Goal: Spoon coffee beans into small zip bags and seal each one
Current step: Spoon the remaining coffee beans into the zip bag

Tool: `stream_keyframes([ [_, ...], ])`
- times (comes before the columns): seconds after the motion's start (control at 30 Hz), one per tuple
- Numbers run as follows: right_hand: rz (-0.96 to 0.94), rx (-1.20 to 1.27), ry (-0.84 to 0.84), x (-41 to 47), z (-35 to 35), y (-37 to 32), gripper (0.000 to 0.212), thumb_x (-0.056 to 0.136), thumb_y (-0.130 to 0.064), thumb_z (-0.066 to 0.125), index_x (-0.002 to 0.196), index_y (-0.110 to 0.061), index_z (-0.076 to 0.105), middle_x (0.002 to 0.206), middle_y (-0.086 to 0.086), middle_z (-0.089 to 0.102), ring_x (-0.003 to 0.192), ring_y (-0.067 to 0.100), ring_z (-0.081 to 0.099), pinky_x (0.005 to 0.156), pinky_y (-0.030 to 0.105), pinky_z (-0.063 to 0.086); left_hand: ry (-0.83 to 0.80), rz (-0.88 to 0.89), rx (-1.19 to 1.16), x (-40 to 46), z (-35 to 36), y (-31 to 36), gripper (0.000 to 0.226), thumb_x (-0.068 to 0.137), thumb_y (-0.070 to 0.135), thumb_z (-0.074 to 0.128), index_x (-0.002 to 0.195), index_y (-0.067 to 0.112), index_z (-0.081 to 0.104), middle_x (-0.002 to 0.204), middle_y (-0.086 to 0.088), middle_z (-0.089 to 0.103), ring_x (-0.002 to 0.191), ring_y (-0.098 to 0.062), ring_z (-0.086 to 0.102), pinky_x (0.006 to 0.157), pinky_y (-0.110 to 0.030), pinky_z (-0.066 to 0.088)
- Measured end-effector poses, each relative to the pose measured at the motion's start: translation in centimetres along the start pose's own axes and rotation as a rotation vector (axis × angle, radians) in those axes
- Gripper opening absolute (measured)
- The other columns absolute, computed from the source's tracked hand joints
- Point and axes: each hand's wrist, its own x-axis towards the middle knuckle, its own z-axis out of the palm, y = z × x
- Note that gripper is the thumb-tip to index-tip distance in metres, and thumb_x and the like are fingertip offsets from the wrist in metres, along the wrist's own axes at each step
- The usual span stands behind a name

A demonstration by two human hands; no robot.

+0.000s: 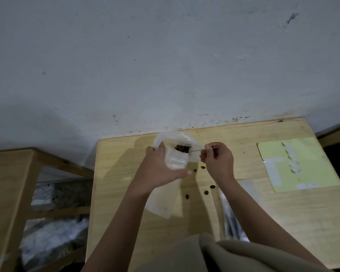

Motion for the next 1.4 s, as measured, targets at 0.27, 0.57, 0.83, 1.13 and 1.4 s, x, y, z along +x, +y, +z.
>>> stream_keyframes([
  [0.27,0.026,0.189,0.097,-0.5,1.4,1.1,0.011,0.094,-0.006,0.051,0.093,-0.011,0.06,0.076,0.004,0.066,0.072,0.016,0.068,0.074,0.037,0.058,-0.026,0.066,-0.015,-0.8,0.9,1.0,0.096,0.054,0.062,0.078,0.134,0.031,0.034,0.114,0.007,0.036,0.1,-0.007,0.043,0.067,-0.018,0.035],
  [0.57,0.374,0.505,0.022,0.5,1.2,1.8,0.017,0.096,-0.007,0.049,0.102,-0.004,0.065,0.079,0.011,0.067,0.068,0.013,0.067,0.064,0.022,0.058,-0.037,0.053,-0.035,-0.3,0.6,0.0,0.111,0.055,0.062,0.08,0.143,0.03,0.02,0.12,0.009,0.027,0.109,-0.006,0.033,0.082,-0.022,0.033],
  [0.83,0.369,0.512,-0.061,1.3,-0.4,1.4,0.016,0.096,-0.009,0.05,0.094,-0.006,0.065,0.076,0.01,0.065,0.069,0.018,0.066,0.075,0.035,0.056,-0.016,0.013,-0.002,0.8,1.3,-1.3,0.112,0.052,0.065,0.08,0.141,0.03,0.023,0.131,0.001,0.031,0.125,-0.017,0.036,0.088,-0.027,0.036],
  [1.13,0.262,0.487,-0.179,1.7,-3.1,2.0,0.017,0.097,-0.008,0.048,0.093,-0.006,0.065,0.076,0.011,0.063,0.073,0.023,0.061,0.074,0.036,0.056,0.029,-0.012,0.095,2.1,1.3,-2.5,0.125,0.051,0.061,0.083,0.148,0.024,0.013,0.143,-0.002,0.023,0.134,-0.021,0.027,0.099,-0.032,0.035],
  [1.4,0.153,0.43,-0.221,1.3,-5.7,1.6,0.018,0.096,-0.006,0.046,0.091,-0.005,0.064,0.074,0.012,0.061,0.069,0.02,0.063,0.074,0.036,0.059,0.056,0.038,0.238,2.4,1.9,-3.6,0.126,0.048,0.056,0.085,0.148,0.023,0.015,0.15,-0.003,0.014,0.135,-0.026,0.021,0.103,-0.038,0.035],
])
